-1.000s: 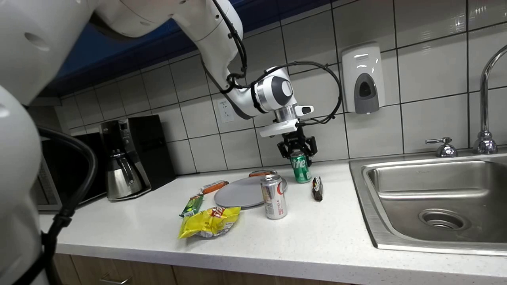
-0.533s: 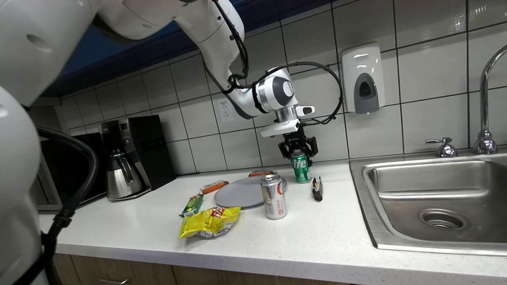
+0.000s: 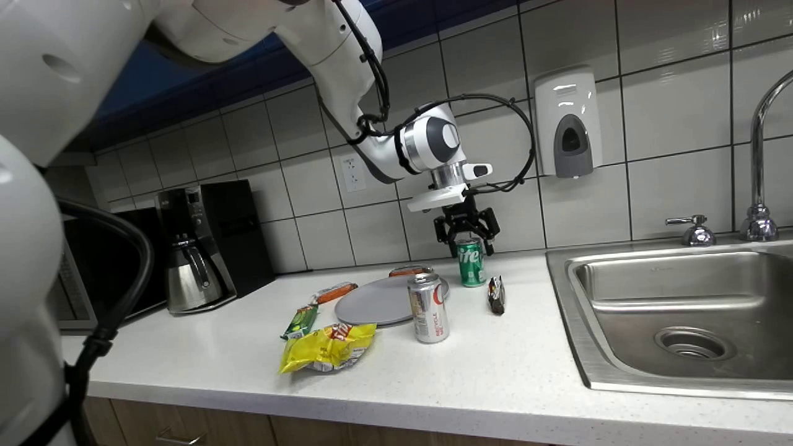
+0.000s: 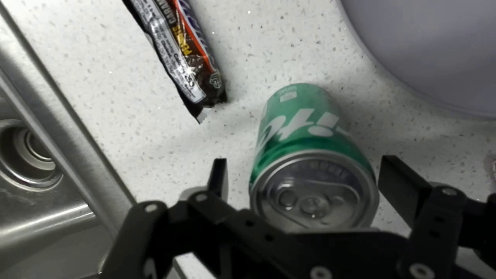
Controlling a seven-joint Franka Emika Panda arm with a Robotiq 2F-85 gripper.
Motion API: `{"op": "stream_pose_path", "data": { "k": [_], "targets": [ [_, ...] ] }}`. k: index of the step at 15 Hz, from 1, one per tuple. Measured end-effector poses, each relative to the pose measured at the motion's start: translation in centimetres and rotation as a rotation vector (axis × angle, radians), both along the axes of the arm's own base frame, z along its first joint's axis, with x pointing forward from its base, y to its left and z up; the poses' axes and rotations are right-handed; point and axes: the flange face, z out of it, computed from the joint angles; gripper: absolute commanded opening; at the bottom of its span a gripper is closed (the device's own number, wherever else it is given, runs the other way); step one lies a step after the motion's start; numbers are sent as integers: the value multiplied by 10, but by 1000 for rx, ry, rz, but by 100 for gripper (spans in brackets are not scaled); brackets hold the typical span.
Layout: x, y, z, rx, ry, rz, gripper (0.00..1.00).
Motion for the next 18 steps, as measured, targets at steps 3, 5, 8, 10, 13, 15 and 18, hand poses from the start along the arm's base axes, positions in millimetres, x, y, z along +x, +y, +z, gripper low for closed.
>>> {"op": "stream_pose_path", "data": {
  "k": [3, 5, 8, 10, 13, 15, 18],
  "targets": [
    [0, 0, 1, 0, 0, -1, 100],
    [-1, 2, 6, 2, -4, 0, 100],
    [-5, 9, 13, 10, -6, 8, 100],
    [-8, 16, 17, 13, -5, 15, 100],
    [-19, 25, 29, 16, -5, 26, 100],
    [-29, 30, 37, 16, -1, 35, 100],
    [-47, 34, 45, 15, 13, 39, 100]
  ]
}}
